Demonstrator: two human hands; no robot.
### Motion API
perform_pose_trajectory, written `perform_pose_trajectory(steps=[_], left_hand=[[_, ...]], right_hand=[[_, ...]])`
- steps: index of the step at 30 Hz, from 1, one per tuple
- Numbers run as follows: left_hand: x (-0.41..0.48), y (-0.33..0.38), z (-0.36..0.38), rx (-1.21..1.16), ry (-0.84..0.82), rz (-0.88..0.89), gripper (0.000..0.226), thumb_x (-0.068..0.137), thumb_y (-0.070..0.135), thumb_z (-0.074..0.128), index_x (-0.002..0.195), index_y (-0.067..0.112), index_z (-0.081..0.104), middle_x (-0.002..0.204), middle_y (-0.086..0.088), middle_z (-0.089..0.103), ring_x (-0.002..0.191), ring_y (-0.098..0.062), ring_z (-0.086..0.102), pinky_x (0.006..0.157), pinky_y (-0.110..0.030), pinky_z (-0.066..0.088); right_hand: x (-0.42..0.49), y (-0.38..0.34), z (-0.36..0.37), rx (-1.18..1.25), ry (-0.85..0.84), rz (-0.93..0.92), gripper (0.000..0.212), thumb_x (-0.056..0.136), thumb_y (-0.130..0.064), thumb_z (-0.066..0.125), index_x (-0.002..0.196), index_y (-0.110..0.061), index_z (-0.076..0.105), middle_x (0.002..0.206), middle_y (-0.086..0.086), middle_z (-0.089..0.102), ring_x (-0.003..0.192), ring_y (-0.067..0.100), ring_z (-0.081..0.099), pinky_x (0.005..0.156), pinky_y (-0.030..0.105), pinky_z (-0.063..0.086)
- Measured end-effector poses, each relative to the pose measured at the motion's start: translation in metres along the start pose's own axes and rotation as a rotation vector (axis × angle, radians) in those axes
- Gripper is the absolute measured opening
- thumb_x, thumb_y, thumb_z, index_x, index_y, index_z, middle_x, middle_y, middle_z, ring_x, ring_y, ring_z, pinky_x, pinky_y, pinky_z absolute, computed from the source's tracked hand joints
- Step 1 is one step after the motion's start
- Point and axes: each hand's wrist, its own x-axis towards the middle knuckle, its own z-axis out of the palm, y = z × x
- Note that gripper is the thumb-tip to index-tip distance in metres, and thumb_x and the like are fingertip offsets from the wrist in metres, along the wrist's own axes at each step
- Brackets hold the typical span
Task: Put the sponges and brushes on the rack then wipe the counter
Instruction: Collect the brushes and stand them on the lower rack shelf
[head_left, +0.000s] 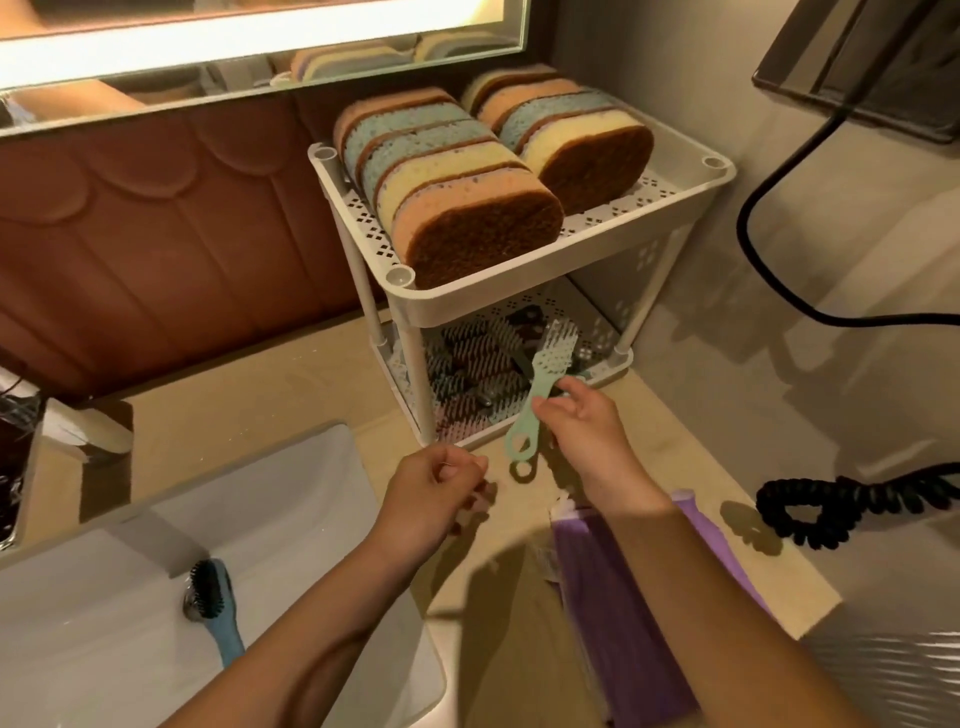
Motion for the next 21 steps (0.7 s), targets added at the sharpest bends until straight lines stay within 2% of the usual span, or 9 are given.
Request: perform_pose_trajectory(steps=[2, 4, 6, 8, 10, 12, 14, 16, 21], left_hand=[[0.008, -0.002, -0.008, -0.013, 0.122, -0.022, 0.021, 0.089, 0.023, 0.059, 0.098, 0.005, 0.055, 0.089, -0.017, 0.059, 0.068, -0.017, 0.054, 0.049, -0.021, 0.042], [0.014, 0.0, -0.017, -0.023, 0.21, -0.048, 0.03, 0.088, 0.026, 0.061, 0.109, 0.009, 0.048, 0.098, -0.014, 0.054, 0.073, -0.019, 0.054, 0.057, -0.027, 0.041], [0.018, 0.004, -0.023, 0.002, 0.247, -0.01, 0.039, 0.088, 0.029, 0.061, 0.12, 0.016, 0.042, 0.108, -0.009, 0.051, 0.081, -0.02, 0.057, 0.062, -0.029, 0.044], [0.025, 0.009, -0.025, 0.077, 0.267, 0.067, 0.047, 0.088, 0.03, 0.06, 0.129, 0.021, 0.04, 0.115, -0.002, 0.047, 0.091, -0.024, 0.056, 0.069, -0.033, 0.049], [0.031, 0.012, -0.026, 0.14, 0.275, 0.134, 0.039, 0.089, 0.029, 0.059, 0.126, 0.024, 0.047, 0.115, 0.001, 0.05, 0.095, -0.024, 0.056, 0.076, -0.039, 0.05], [0.035, 0.012, -0.026, 0.162, 0.268, 0.196, 0.019, 0.091, 0.026, 0.056, 0.109, 0.023, 0.057, 0.106, 0.0, 0.058, 0.091, -0.026, 0.059, 0.073, -0.039, 0.049], [0.038, 0.01, -0.029, 0.149, 0.275, 0.223, 0.013, 0.092, 0.025, 0.055, 0.101, 0.02, 0.063, 0.097, 0.0, 0.063, 0.084, -0.026, 0.063, 0.067, -0.036, 0.048], [0.039, 0.009, -0.032, 0.125, 0.274, 0.222, 0.014, 0.092, 0.024, 0.055, 0.101, 0.019, 0.065, 0.094, 0.001, 0.065, 0.078, -0.025, 0.064, 0.064, -0.033, 0.048], [0.041, 0.005, -0.036, 0.106, 0.268, 0.202, 0.025, 0.09, 0.026, 0.058, 0.112, 0.018, 0.066, 0.098, 0.0, 0.067, 0.085, -0.023, 0.064, 0.073, -0.039, 0.05]], right_hand=[[0.024, -0.011, -0.011, -0.127, 0.022, 0.029, 0.021, 0.094, -0.005, 0.052, 0.114, -0.002, 0.054, 0.087, 0.005, 0.061, 0.07, 0.008, 0.054, 0.047, 0.006, 0.042], [0.054, -0.014, -0.017, -0.317, 0.011, 0.038, 0.03, 0.093, -0.009, 0.054, 0.12, 0.004, 0.053, 0.094, 0.007, 0.06, 0.082, 0.018, 0.058, 0.066, 0.019, 0.047], [0.083, -0.013, -0.022, -0.464, 0.021, 0.043, 0.033, 0.091, -0.01, 0.057, 0.122, 0.001, 0.053, 0.096, 0.005, 0.06, 0.098, 0.024, 0.058, 0.082, 0.031, 0.046], [0.113, -0.009, -0.023, -0.597, 0.016, 0.037, 0.037, 0.091, -0.01, 0.056, 0.127, -0.004, 0.051, 0.115, 0.011, 0.061, 0.112, 0.028, 0.055, 0.089, 0.031, 0.045], [0.133, -0.008, -0.022, -0.782, -0.008, 0.015, 0.043, 0.093, -0.011, 0.05, 0.136, -0.008, 0.045, 0.137, 0.011, 0.051, 0.126, 0.029, 0.048, 0.098, 0.029, 0.041], [0.144, -0.008, -0.019, -0.904, -0.049, -0.022, 0.047, 0.095, -0.012, 0.045, 0.142, -0.012, 0.037, 0.148, 0.01, 0.038, 0.135, 0.027, 0.038, 0.107, 0.028, 0.032], [0.152, -0.007, -0.014, -0.945, -0.087, -0.032, 0.048, 0.096, -0.01, 0.042, 0.143, -0.01, 0.034, 0.151, 0.011, 0.033, 0.138, 0.027, 0.033, 0.109, 0.028, 0.028], [0.157, -0.001, -0.012, -0.934, -0.1, -0.027, 0.045, 0.097, -0.011, 0.042, 0.141, -0.008, 0.036, 0.15, 0.011, 0.035, 0.137, 0.028, 0.033, 0.111, 0.03, 0.027], [0.166, 0.023, -0.009, -1.078, -0.114, -0.062, 0.044, 0.097, -0.017, 0.041, 0.141, -0.012, 0.039, 0.149, 0.012, 0.036, 0.137, 0.03, 0.033, 0.115, 0.038, 0.025]])
